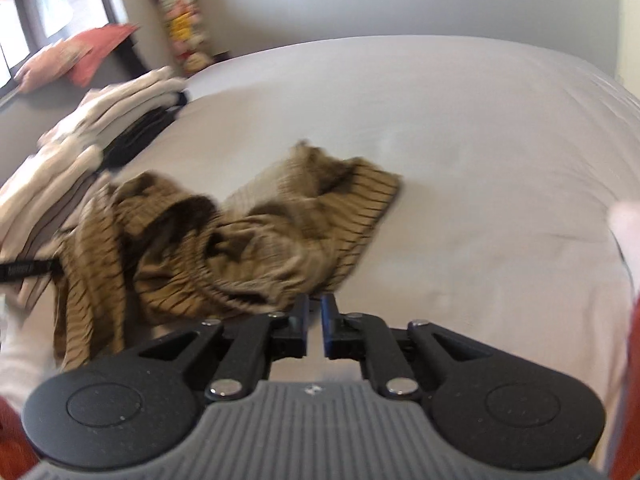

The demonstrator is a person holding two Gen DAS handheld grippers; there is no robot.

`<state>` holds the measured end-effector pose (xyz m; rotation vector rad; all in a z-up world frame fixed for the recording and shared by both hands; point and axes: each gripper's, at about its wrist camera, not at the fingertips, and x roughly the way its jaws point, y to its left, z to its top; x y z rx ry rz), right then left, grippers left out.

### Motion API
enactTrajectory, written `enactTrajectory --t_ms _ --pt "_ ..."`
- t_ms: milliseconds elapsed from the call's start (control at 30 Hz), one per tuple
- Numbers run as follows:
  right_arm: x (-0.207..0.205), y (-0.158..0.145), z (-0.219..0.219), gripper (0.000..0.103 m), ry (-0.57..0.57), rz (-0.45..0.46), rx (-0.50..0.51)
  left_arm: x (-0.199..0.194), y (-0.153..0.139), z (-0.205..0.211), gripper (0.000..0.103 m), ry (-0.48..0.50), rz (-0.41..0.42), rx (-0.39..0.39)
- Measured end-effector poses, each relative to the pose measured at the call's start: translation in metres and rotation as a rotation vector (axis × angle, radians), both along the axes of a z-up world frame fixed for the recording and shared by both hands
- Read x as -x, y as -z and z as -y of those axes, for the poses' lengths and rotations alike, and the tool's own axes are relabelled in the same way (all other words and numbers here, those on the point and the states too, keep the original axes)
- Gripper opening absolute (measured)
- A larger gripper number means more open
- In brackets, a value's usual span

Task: Fold clothes
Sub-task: 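Grasp the waistband with the left gripper while the right gripper holds another waistband point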

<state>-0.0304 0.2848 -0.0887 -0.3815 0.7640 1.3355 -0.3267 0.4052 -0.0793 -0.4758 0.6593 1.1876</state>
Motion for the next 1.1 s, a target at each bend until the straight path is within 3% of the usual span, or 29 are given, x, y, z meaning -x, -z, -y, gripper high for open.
enactTrajectory --t_ms 33,167,233,300,500,600,633,667,867,933,1100 --pt "0.005 0.001 -0.002 0.035 -0.020 0.008 -0.001 0.000 -0.004 0.002 0.064 0.004 -0.003 -0.017" --pt "0.022 0.003 -0.018 0.043 -0.116 0.060 0.012 -0.008 -0.021 0.005 0.070 0.040 -0.005 -0.069" --pt "0.028 0.007 -0.024 0.054 -0.154 0.089 0.025 -0.016 -0.024 0.006 0.076 0.080 0.014 -0.068" --pt "0.033 0.012 -0.031 0.059 -0.191 0.118 0.037 -0.027 -0.019 0.006 0.079 0.127 0.023 -0.047" --pt "0.040 0.031 -0.057 0.057 -0.218 0.174 0.082 -0.055 0.008 0.007 0.079 0.186 -0.025 0.012" --pt "0.044 0.033 -0.060 0.035 -0.225 0.185 0.087 -0.057 0.018 0.003 0.078 0.183 -0.037 0.046" --pt "0.045 0.032 -0.060 0.020 -0.225 0.189 0.088 -0.057 0.020 0.001 0.072 0.174 -0.039 0.058" --pt "0.044 0.031 -0.058 0.012 -0.215 0.188 0.087 -0.056 0.022 -0.001 0.063 0.165 -0.041 0.071" --pt "0.025 0.002 -0.028 0.009 -0.120 0.183 0.042 -0.046 0.011 -0.001 0.023 0.134 -0.028 0.068" --pt "0.016 -0.011 -0.013 0.009 -0.075 0.197 0.028 -0.044 0.005 0.002 0.013 0.131 -0.030 0.053" --pt "-0.006 -0.044 0.026 0.008 0.035 0.232 -0.009 -0.043 -0.017 0.017 0.008 0.157 -0.063 -0.012"
